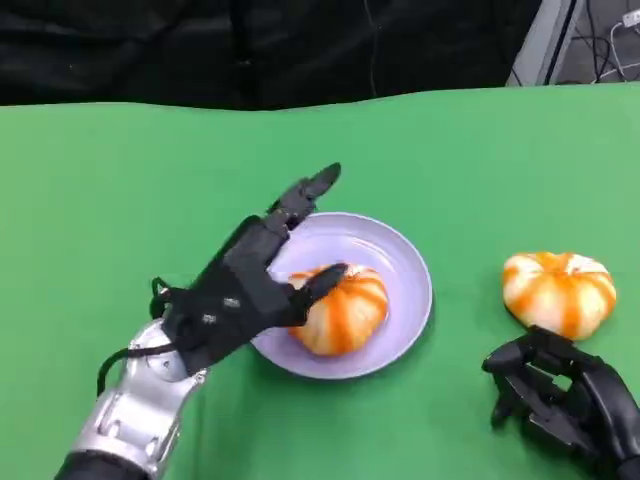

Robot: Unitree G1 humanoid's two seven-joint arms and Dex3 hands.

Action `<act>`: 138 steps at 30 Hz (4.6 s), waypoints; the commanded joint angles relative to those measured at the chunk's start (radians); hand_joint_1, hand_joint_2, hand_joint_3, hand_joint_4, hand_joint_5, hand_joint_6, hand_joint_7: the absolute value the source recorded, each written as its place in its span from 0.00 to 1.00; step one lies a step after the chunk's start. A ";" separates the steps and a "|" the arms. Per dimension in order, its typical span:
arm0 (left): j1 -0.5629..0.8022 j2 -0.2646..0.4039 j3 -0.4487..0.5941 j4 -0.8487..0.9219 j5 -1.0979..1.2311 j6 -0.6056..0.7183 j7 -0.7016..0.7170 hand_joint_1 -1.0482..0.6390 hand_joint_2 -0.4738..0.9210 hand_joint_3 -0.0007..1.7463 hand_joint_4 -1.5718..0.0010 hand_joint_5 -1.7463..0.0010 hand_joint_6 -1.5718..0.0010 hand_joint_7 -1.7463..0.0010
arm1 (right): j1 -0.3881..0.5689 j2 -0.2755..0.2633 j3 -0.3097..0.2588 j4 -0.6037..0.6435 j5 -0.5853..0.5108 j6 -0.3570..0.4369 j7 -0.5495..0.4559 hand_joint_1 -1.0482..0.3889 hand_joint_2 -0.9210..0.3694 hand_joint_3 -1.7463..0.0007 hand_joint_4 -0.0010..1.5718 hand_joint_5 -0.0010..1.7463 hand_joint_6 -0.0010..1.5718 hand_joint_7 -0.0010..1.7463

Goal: Grasp the bread from the table and place it into the plate.

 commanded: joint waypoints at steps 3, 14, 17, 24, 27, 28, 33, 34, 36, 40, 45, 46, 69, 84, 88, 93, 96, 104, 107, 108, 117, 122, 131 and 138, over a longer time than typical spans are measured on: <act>0.069 -0.041 0.143 -0.109 -0.282 0.055 -0.117 0.11 1.00 0.34 0.88 0.97 0.91 0.98 | 0.007 -0.005 0.001 -0.006 -0.002 0.010 -0.009 0.57 0.00 0.72 0.39 1.00 0.47 0.63; 0.230 -0.039 0.269 -0.234 -0.469 0.024 -0.241 0.14 1.00 0.27 0.77 0.97 0.81 0.97 | 0.000 -0.008 -0.005 0.011 0.008 0.012 0.004 0.58 0.00 0.71 0.39 1.00 0.46 0.62; 0.274 -0.052 0.312 -0.226 -0.513 -0.019 -0.266 0.17 1.00 0.27 0.72 0.96 0.78 0.97 | -0.008 -0.013 -0.011 0.023 0.011 0.008 0.010 0.57 0.00 0.72 0.39 1.00 0.46 0.63; 0.314 -0.075 0.360 -0.207 -0.550 -0.069 -0.298 0.21 1.00 0.26 0.65 0.96 0.72 0.97 | -0.014 -0.019 -0.017 0.035 0.008 0.002 0.013 0.57 0.00 0.72 0.39 1.00 0.46 0.63; 0.313 -0.077 0.364 -0.204 -0.550 -0.071 -0.302 0.21 1.00 0.26 0.65 0.97 0.72 0.98 | -0.014 -0.019 -0.018 0.037 0.008 0.001 0.014 0.57 0.00 0.72 0.39 1.00 0.46 0.63; 0.313 -0.078 0.364 -0.204 -0.549 -0.071 -0.303 0.21 1.00 0.26 0.65 0.97 0.72 0.98 | -0.015 -0.019 -0.018 0.037 0.008 0.001 0.014 0.57 0.00 0.72 0.39 1.00 0.46 0.63; 0.312 -0.080 0.367 -0.203 -0.548 -0.071 -0.305 0.21 1.00 0.26 0.64 0.97 0.72 0.98 | -0.015 -0.019 -0.018 0.038 0.008 0.000 0.014 0.57 0.00 0.72 0.39 1.00 0.46 0.63; 0.312 -0.080 0.367 -0.203 -0.548 -0.071 -0.306 0.21 1.00 0.26 0.64 0.97 0.72 0.98 | -0.015 -0.019 -0.018 0.038 0.008 0.000 0.014 0.57 0.00 0.72 0.39 1.00 0.46 0.63; 0.312 -0.080 0.368 -0.203 -0.548 -0.071 -0.306 0.21 1.00 0.26 0.64 0.98 0.72 0.98 | -0.015 -0.019 -0.018 0.038 0.008 0.000 0.014 0.57 0.00 0.72 0.39 1.00 0.46 0.63; 0.312 -0.081 0.368 -0.203 -0.547 -0.071 -0.307 0.21 1.00 0.26 0.64 0.98 0.71 0.99 | -0.015 -0.019 -0.018 0.038 0.008 0.000 0.014 0.57 0.00 0.72 0.39 1.00 0.46 0.63; 0.312 -0.081 0.369 -0.203 -0.547 -0.071 -0.307 0.21 1.00 0.26 0.64 0.98 0.71 0.99 | -0.015 -0.019 -0.018 0.038 0.008 0.000 0.014 0.57 0.00 0.72 0.39 1.00 0.46 0.63; 0.340 -0.079 0.398 -0.184 -0.589 -0.093 -0.344 0.21 1.00 0.26 0.64 0.98 0.71 0.99 | -0.015 -0.025 -0.021 0.037 0.013 0.002 0.021 0.57 0.00 0.72 0.39 1.00 0.46 0.63; 0.406 -0.036 0.611 0.111 -0.709 -0.218 -0.575 0.29 1.00 0.22 0.56 0.99 0.62 0.99 | -0.033 -0.035 -0.044 0.063 0.015 0.000 0.046 0.57 0.00 0.72 0.39 1.00 0.47 0.63; 0.393 -0.043 0.611 0.127 -0.670 -0.242 -0.532 0.53 1.00 0.19 0.53 0.99 0.59 0.99 | -0.036 -0.038 -0.048 0.070 0.015 -0.001 0.053 0.57 0.00 0.72 0.39 1.00 0.47 0.62; 0.393 -0.043 0.611 0.128 -0.670 -0.242 -0.532 0.53 1.00 0.19 0.53 0.99 0.59 0.99 | -0.036 -0.038 -0.048 0.070 0.015 -0.001 0.053 0.57 0.00 0.72 0.39 1.00 0.47 0.62; 0.379 -0.014 0.585 0.189 -0.496 -0.402 -0.423 0.67 1.00 0.28 0.48 0.98 0.49 0.96 | -0.033 -0.039 -0.049 0.065 0.016 0.003 0.053 0.57 0.00 0.72 0.39 1.00 0.47 0.62; 0.370 -0.013 0.580 0.219 -0.462 -0.457 -0.393 0.68 1.00 0.28 0.44 0.97 0.45 0.96 | -0.033 -0.039 -0.048 0.063 0.014 0.003 0.050 0.57 0.00 0.72 0.39 1.00 0.47 0.62; 0.363 -0.005 0.565 0.248 -0.463 -0.488 -0.377 0.68 1.00 0.28 0.43 0.98 0.44 0.97 | -0.032 -0.039 -0.048 0.063 0.013 0.003 0.049 0.57 0.00 0.72 0.39 1.00 0.47 0.62; 0.362 -0.004 0.563 0.250 -0.464 -0.490 -0.376 0.68 1.00 0.28 0.43 0.98 0.44 0.97 | -0.032 -0.039 -0.048 0.063 0.013 0.003 0.049 0.57 0.00 0.72 0.39 1.00 0.47 0.62; 0.362 -0.003 0.562 0.251 -0.464 -0.491 -0.376 0.68 1.00 0.28 0.43 0.98 0.44 0.97 | -0.032 -0.039 -0.048 0.063 0.013 0.003 0.049 0.57 0.00 0.72 0.39 1.00 0.47 0.62; 0.363 -0.001 0.556 0.253 -0.467 -0.493 -0.372 0.68 1.00 0.28 0.43 0.98 0.43 0.98 | -0.032 -0.039 -0.048 0.063 0.013 0.003 0.049 0.57 0.00 0.72 0.39 1.00 0.48 0.62; 0.342 0.039 0.552 0.342 -0.230 -0.619 -0.126 0.65 0.78 0.57 0.40 0.27 0.38 0.38 | -0.034 -0.040 -0.050 0.069 0.015 0.000 0.053 0.56 0.00 0.72 0.39 0.99 0.47 0.62; 0.332 0.060 0.509 0.386 -0.187 -0.659 -0.029 0.65 0.74 0.63 0.41 0.16 0.40 0.27 | -0.034 -0.040 -0.051 0.069 0.015 0.000 0.054 0.56 0.00 0.73 0.39 1.00 0.47 0.62; 0.338 0.072 0.487 0.388 -0.157 -0.669 0.022 0.64 0.75 0.61 0.43 0.16 0.42 0.26 | -0.034 -0.040 -0.051 0.067 0.014 -0.001 0.052 0.56 0.00 0.73 0.39 1.00 0.47 0.62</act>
